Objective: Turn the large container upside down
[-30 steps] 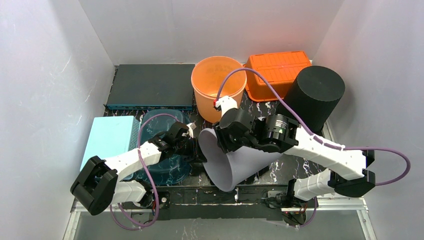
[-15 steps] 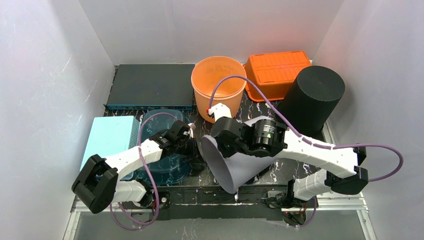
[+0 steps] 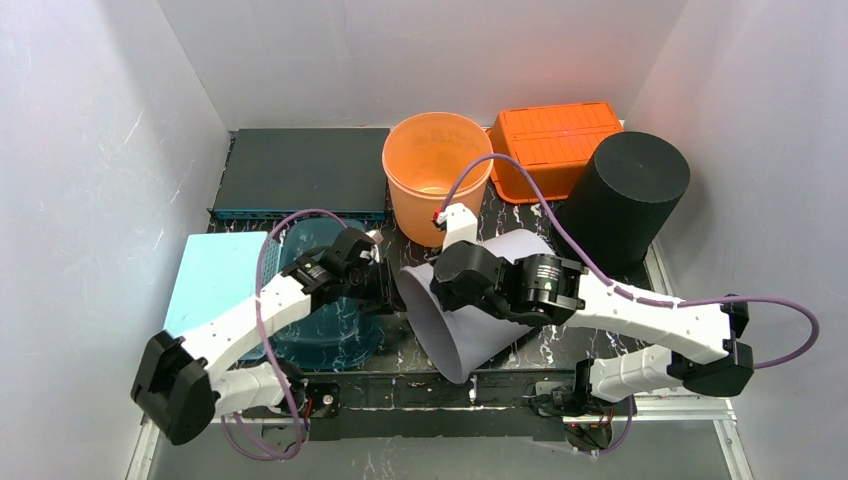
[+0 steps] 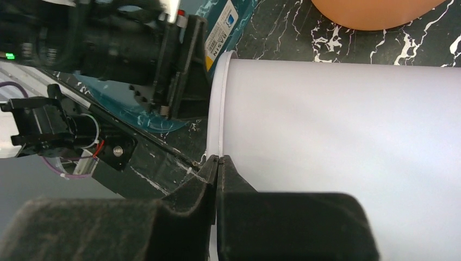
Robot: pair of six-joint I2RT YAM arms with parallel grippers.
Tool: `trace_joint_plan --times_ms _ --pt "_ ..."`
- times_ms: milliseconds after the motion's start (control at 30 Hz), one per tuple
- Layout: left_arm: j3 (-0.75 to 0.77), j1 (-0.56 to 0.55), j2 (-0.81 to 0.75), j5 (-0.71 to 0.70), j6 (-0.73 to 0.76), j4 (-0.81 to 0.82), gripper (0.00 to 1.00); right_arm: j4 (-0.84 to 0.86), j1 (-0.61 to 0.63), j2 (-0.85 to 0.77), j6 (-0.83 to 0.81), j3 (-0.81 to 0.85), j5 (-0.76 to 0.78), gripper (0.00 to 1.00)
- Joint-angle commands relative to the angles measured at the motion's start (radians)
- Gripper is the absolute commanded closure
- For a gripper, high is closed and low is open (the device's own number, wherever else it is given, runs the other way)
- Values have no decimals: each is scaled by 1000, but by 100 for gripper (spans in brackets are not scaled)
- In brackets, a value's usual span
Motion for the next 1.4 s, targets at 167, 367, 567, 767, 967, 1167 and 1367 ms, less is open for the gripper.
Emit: trace_joint_plan --times_ms 167,367,567,767,967,1167,1367 --pt "87 -4 -256 -34 -88 -129 51 76 4 -95 77 -154 43 87" --pt "71 -5 -340 25 -293 12 40 109 5 -125 130 -218 56 86" --pt "-16 -6 -374 8 -509 189 38 118 5 -155 153 -255 59 86" --pt "23 -6 -303 9 -564 233 36 115 5 -165 153 -259 53 86" --pt "81 -6 -203 20 -523 208 39 130 5 -162 152 -265 38 86" --pt "100 -5 -165 -14 -468 179 57 148 5 -184 144 -260 11 84" --pt "144 -5 -136 -80 -419 140 68 140 5 -271 129 -249 42 75"
